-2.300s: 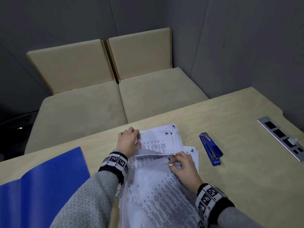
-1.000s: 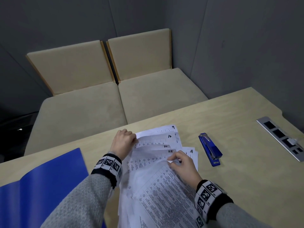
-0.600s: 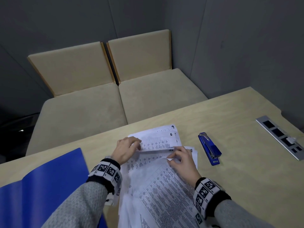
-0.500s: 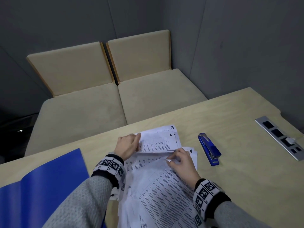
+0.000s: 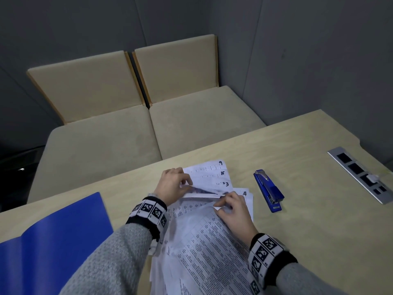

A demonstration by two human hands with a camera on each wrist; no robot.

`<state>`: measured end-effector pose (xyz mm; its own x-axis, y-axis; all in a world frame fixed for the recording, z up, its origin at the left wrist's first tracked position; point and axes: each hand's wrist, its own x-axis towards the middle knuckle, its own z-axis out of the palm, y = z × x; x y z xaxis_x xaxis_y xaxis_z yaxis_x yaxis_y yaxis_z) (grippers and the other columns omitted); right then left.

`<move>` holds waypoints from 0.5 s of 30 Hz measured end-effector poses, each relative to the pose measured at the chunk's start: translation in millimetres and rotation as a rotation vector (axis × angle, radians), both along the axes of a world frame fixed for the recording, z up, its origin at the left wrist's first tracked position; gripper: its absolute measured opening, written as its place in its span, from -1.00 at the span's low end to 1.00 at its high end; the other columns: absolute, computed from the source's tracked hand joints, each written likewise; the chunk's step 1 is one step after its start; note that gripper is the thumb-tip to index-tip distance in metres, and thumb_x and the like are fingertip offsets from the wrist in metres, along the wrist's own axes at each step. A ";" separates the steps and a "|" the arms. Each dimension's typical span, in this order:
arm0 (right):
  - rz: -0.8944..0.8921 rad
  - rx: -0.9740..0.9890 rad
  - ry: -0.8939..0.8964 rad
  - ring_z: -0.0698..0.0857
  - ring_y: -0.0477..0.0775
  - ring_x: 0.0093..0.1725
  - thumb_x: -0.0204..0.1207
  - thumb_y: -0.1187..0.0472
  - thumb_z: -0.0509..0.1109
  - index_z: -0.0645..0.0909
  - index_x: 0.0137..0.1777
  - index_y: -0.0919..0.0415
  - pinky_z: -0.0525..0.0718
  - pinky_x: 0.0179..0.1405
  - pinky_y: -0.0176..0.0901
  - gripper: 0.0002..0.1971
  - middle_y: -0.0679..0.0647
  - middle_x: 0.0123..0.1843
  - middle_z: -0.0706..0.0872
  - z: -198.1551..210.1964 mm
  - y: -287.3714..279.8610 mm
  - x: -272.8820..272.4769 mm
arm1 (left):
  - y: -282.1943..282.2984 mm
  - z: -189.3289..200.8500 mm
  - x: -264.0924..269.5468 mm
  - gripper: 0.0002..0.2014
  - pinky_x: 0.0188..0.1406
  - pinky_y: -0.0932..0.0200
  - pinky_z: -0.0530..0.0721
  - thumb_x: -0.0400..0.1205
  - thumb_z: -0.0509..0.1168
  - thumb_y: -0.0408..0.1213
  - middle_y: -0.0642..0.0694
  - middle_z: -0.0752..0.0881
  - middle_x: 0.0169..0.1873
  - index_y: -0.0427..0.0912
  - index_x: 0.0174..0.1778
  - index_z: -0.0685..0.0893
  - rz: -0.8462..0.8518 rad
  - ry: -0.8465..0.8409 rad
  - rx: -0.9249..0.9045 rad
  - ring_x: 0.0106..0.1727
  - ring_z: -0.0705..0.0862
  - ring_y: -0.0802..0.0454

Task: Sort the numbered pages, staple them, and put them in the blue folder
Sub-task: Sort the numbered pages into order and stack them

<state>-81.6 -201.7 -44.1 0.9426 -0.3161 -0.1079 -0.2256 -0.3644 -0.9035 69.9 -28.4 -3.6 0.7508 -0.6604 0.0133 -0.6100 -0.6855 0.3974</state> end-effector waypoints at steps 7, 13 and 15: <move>-0.045 0.078 -0.044 0.63 -0.29 -0.01 0.43 0.40 0.47 0.65 -0.25 0.29 0.51 0.06 -0.51 -0.93 -0.04 -0.02 0.52 6.2 -0.9 -2.1 | -7.4 4.9 -10.9 -0.77 -0.13 0.12 0.71 0.54 0.17 -0.21 -0.01 0.70 -0.49 -0.15 -0.29 0.71 -0.155 -0.309 -0.022 -0.43 0.67 -0.07; -0.085 -0.004 -0.044 0.57 -0.28 0.01 0.39 0.40 0.48 0.56 -0.35 0.13 0.46 -0.02 -0.65 -0.78 -0.03 0.10 0.41 5.1 -1.9 -5.2 | -0.5 -7.1 -19.6 -0.76 0.19 -0.10 0.67 0.47 0.38 -0.43 -0.08 0.75 -0.36 -0.10 -0.17 0.43 -0.179 -0.317 -0.008 -0.31 0.74 -0.09; -0.095 -0.052 -0.052 0.54 -0.20 0.15 0.38 0.41 0.47 0.51 -0.39 0.06 0.44 0.00 -0.66 -0.72 -0.01 0.19 0.37 3.8 -1.1 -6.2 | 3.3 -9.4 -22.1 -0.90 0.36 -0.24 0.49 0.55 0.30 -0.35 -0.21 0.75 0.09 -0.10 -0.19 0.49 -0.164 -0.254 -0.014 0.15 0.72 -0.18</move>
